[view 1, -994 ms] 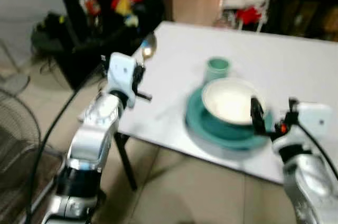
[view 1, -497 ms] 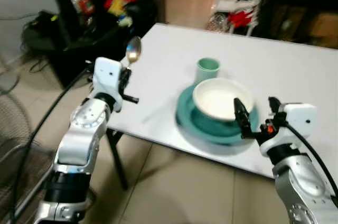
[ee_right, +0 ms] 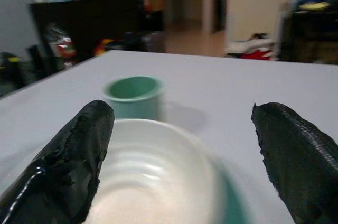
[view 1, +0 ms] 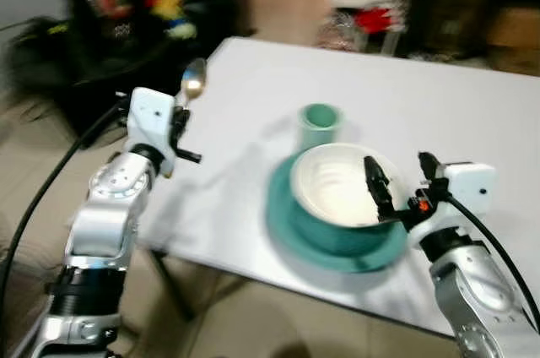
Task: Setting the table
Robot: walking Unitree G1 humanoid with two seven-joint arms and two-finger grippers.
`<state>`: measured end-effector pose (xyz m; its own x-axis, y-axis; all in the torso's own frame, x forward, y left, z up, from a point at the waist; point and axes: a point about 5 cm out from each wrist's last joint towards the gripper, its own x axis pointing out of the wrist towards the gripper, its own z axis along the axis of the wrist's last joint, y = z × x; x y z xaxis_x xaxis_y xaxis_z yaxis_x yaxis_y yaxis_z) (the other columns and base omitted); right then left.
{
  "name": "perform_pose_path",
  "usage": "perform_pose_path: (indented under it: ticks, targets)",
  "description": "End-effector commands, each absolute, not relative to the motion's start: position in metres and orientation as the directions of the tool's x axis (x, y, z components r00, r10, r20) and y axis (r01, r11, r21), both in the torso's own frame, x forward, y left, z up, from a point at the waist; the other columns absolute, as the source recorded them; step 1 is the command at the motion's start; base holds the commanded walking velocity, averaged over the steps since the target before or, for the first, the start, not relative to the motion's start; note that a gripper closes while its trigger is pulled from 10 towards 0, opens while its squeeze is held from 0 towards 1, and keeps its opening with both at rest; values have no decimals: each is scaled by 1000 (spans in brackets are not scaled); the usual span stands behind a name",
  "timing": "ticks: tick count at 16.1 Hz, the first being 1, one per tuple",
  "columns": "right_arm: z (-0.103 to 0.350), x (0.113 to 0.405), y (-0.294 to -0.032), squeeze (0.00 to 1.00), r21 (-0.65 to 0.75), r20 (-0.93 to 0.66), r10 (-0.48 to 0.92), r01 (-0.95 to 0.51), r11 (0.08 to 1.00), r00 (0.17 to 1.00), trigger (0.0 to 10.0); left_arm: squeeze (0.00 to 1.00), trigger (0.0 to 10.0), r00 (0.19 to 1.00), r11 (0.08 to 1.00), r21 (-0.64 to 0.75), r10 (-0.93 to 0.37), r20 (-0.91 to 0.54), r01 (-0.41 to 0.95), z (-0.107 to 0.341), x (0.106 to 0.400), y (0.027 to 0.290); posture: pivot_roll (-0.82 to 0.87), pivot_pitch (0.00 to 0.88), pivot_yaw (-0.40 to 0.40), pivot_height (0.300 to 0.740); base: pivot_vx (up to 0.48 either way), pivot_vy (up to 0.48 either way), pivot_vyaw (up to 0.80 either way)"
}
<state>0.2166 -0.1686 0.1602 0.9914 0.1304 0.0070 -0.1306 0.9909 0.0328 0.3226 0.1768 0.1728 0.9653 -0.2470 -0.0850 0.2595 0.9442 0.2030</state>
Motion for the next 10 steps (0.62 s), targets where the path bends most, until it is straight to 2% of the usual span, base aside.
perform_pose_path:
  ticks: [1, 3, 5, 8, 9, 10]
  targets:
    - [161, 215, -171, 0, 19, -5, 135, -135, 991, 991, 10000, 0, 10000, 945, 920, 222, -304, -121, 324, 169, 320, 170, -22, 0, 28, 740, 0, 0, 0]
    - [161, 213, -173, 0, -12, -37, 169, -169, 986, 985, 10000, 0, 10000, 920, 901, 214, -335, -206, 376, 158, 317, 172, -25, 0, 40, 740, 0, 0, 0]
    - [162, 208, -174, 0, -29, -45, 202, -204, 979, 978, 10000, 0, 10000, 914, 895, 225, -333, -232, 384, 152, 316, 171, -34, 0, 49, 740, 0, 0, 0]
    - [162, 206, -177, 0, -19, -38, 177, -178, 984, 983, 10000, 0, 10000, 932, 912, 215, -314, -180, 349, 154, 315, 167, -36, 0, 51, 740, 0, 0, 0]
    - [160, 206, -175, 0, 5, -39, 163, -163, 987, 986, 10000, 0, 10000, 936, 914, 210, -321, -144, 346, 158, 315, 165, -34, 0, 48, 740, 0, 431, 0]
    - [157, 206, -171, 0, 36, -30, 155, -154, 987, 987, 10000, 0, 10000, 938, 916, 211, -319, -136, 342, 160, 314, 164, -34, 0, 48, 740, 0, 480, -800]
